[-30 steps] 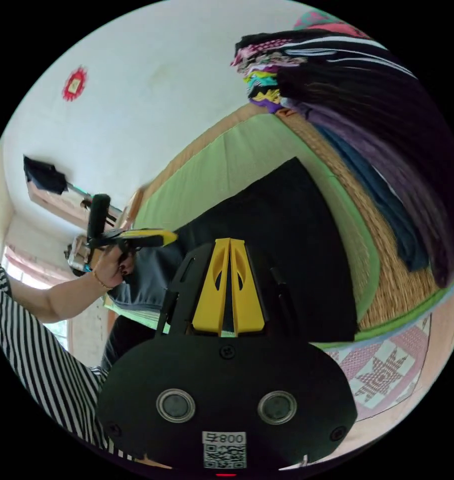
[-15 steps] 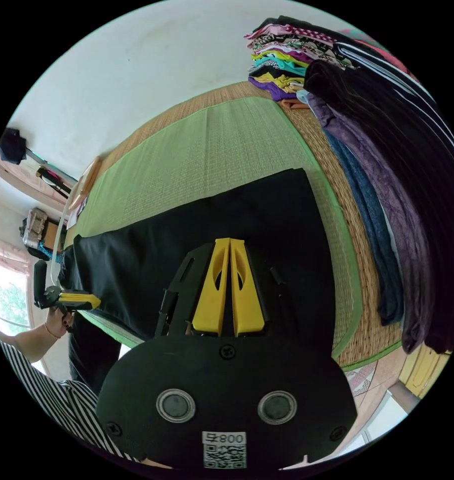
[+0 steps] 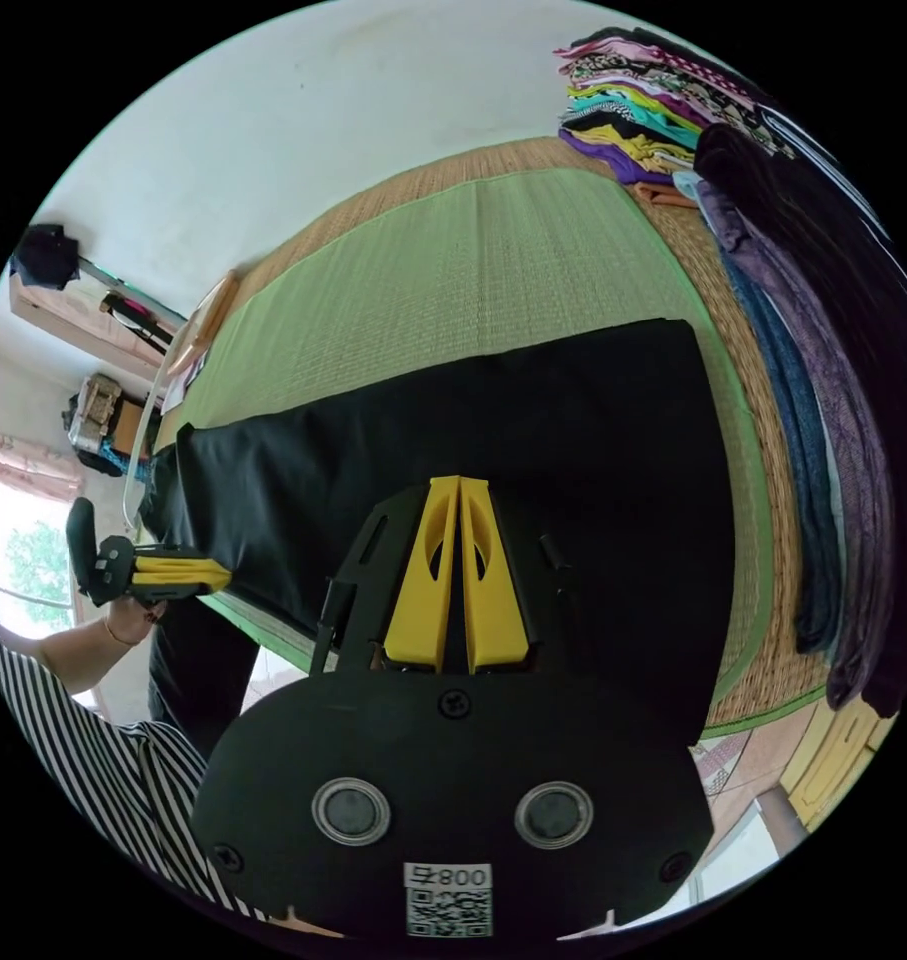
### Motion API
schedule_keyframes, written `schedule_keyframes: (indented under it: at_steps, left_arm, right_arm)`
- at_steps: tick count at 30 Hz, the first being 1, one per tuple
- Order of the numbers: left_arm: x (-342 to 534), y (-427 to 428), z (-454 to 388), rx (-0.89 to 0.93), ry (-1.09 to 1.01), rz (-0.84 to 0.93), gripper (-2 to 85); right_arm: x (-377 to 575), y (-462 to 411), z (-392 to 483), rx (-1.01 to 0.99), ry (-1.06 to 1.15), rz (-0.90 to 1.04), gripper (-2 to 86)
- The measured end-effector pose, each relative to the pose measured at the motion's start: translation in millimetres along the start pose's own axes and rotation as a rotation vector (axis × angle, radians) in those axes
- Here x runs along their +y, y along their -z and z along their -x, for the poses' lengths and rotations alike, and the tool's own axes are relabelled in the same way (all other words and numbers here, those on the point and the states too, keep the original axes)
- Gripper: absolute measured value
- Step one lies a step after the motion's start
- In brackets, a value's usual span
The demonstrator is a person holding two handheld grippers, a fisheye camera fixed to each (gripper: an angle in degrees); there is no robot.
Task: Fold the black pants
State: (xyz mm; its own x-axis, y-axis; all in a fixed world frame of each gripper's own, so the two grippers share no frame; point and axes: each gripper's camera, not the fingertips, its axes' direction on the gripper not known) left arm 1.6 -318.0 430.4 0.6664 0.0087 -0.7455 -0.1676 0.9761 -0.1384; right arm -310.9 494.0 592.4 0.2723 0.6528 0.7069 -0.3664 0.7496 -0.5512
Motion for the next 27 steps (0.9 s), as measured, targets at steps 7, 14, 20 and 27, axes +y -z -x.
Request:
schedule_keyframes:
  at_steps: [7,14,20,27]
  left_arm:
    - [35.1,6.1,-13.2,0.001,-0.007,0.020,0.2]
    - [59.1,1.6,-18.3,0.019,0.003,0.060,0.0]
    - [76.4,8.2,-21.7,0.032,0.016,0.057,0.1]
    - [100.2,30.0,-29.4,0.017,0.029,0.026,0.6]
  right_arm:
    - [-12.4,-4.0,11.4,-0.025,-0.016,-0.008,0.0]
    - [-37.9,7.3,18.4,-0.005,-0.050,-0.061,0.0]
    - [-74.4,17.7,2.0,0.022,-0.174,-0.146,0.0]
    - [-105.2,4.6,18.4,0.030,-0.178,-0.098,0.0]
